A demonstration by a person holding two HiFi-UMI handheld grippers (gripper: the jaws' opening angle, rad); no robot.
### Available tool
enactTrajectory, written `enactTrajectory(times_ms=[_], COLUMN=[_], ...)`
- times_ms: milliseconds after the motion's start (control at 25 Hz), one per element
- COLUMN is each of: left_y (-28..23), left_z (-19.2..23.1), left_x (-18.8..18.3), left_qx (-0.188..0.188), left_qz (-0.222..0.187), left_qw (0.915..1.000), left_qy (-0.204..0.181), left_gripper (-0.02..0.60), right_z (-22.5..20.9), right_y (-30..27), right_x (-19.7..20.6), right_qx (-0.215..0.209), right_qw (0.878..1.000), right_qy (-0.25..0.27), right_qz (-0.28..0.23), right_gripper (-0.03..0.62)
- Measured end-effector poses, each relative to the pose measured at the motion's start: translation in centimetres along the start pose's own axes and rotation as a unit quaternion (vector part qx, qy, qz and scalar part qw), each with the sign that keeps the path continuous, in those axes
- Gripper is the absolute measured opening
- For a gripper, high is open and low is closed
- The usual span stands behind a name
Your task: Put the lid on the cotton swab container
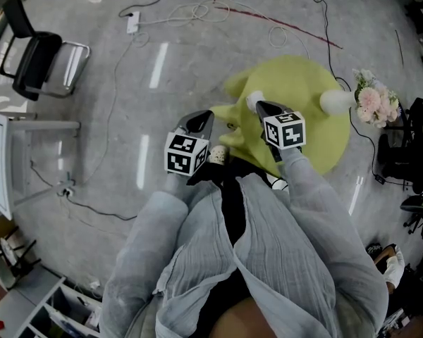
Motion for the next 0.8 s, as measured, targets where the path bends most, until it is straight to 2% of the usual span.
enactTrajectory(times_ms=[240, 800], left_y=[0.3, 0.6], left_z=[0.4, -3.3], left_x=[-0.8, -4.7], left_qx=[-0.002, -0.018], left_qz=[-0.007, -0.045], left_qw=[0.9999, 0.9986], left_qy=[-0.011, -0.022], left_gripper=[0.017, 0.017], right_z=[0.1, 0.8], right_y=[0.3, 7.3], right_x=[-0.4, -2.8], right_qx=[-0.004, -0.076], right_qw=[1.0, 0.989], right_qy=[0.004, -0.02], right_qz=[-0.021, -0.124], right_gripper=[0.002, 0.002])
Point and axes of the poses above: the fingertips, and each gripper's own axes: y backward along the fingers, z to its left, x out of its underside, the point moved 8 cm from there along y, backward along the fingers, and after that the axes turned 13 degrees about -y, right-handed, at the moved point
